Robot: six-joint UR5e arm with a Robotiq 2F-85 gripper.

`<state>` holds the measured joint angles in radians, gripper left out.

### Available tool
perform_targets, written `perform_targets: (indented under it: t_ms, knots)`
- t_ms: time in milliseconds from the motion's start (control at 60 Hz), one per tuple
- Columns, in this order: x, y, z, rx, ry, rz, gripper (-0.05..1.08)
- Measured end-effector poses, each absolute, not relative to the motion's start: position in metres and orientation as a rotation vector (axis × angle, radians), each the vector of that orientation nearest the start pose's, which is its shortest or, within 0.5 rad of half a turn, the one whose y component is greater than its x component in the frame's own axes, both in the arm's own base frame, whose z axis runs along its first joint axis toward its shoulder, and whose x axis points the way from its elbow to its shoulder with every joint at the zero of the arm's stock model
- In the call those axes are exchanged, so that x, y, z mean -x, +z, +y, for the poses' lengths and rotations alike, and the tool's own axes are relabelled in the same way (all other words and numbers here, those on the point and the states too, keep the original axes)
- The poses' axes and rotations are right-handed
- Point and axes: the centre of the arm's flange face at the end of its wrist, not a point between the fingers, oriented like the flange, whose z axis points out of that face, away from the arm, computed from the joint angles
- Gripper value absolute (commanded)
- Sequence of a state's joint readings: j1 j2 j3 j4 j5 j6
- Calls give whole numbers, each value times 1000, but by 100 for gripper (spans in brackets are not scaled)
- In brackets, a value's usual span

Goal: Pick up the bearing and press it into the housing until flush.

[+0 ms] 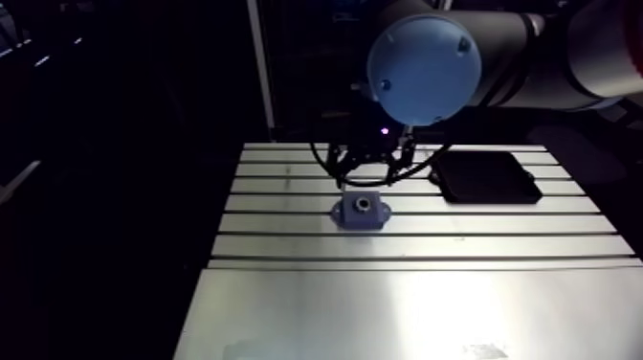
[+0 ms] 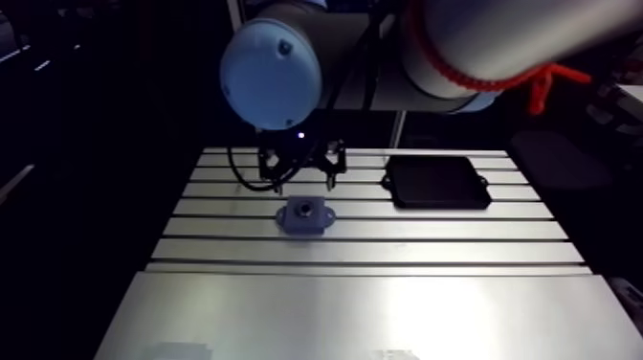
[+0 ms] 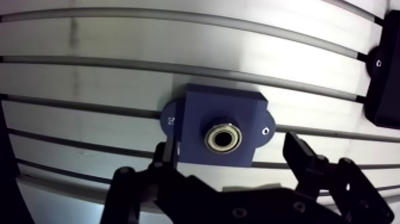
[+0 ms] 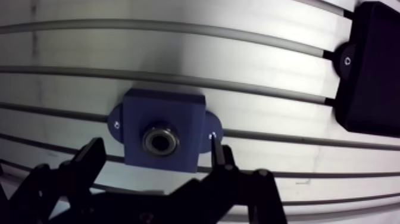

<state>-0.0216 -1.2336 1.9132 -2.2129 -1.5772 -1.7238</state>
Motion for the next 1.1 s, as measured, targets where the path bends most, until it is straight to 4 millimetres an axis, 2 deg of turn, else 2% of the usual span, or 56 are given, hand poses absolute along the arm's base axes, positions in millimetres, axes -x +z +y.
perform_targets:
  t_ms: [17,33,50,67,83,100,117,133,150,283,450,1100]
  knots:
    - [545,215,-121,203,5,3095,39]
    - [545,216,-121,202,4,3093,39]
    - [545,217,-121,200,3,3090,74]
    - [546,219,-121,198,2,3086,74]
    - [546,221,-122,195,1,3083,88]
    - [547,222,-122,192,0,3079,88]
    - [547,224,-122,189,-1,3075,96]
    - [548,226,-122,185,-2,3072,96]
    - [548,228,-122,182,-4,3069,100]
    - [550,242,-121,152,-9,3062,107]
    - [550,249,-121,131,-12,3061,107]
    - [545,228,-122,132,0,3062,107]
